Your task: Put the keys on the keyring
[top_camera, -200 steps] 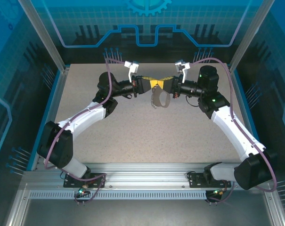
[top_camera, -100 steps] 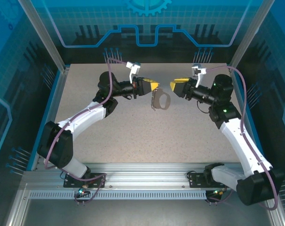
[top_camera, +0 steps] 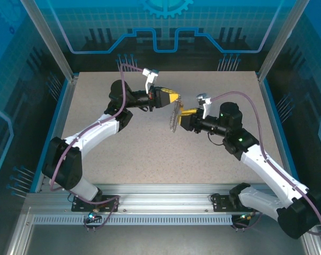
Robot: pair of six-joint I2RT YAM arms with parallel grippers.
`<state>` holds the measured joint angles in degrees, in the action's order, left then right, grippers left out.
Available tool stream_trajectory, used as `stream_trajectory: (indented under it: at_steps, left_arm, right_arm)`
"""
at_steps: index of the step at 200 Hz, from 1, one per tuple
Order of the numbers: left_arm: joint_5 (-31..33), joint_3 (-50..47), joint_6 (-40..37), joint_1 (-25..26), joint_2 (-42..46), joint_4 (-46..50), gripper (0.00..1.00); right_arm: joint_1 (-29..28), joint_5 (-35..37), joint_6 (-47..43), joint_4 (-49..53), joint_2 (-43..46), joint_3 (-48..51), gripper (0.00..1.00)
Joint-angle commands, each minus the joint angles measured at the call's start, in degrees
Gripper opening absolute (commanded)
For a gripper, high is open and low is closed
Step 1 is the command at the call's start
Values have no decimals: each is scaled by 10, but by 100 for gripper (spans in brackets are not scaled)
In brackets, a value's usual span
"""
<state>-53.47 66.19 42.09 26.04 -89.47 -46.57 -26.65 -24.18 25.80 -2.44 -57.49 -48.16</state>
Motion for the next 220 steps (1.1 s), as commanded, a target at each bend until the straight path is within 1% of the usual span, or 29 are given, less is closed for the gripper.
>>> stream_trajectory:
  at_steps: [1, 24, 55, 58, 117, 220]
  left_arm:
    - [-11, 17, 29, 1, 8, -64, 0]
    - [-15, 17, 50, 1, 4, -88, 0]
    - [-20, 21, 56, 1, 4, -92, 0]
    - [-20, 21, 57, 1, 4, -92, 0]
    - [-24, 26, 62, 4, 2, -94, 0]
    - [-27, 31, 63, 10, -5, -94, 0]
  right_arm:
    - [-2, 49, -31, 19, 20, -8, 48]
    - [-1, 63, -48, 30, 21, -18, 49]
    - [-2, 81, -66, 36, 19, -19, 50]
    - [-2, 83, -68, 35, 19, -34, 50]
    - [-8, 83, -84, 22, 12, -54, 55]
    - [-20, 85, -105, 17, -31, -91, 54]
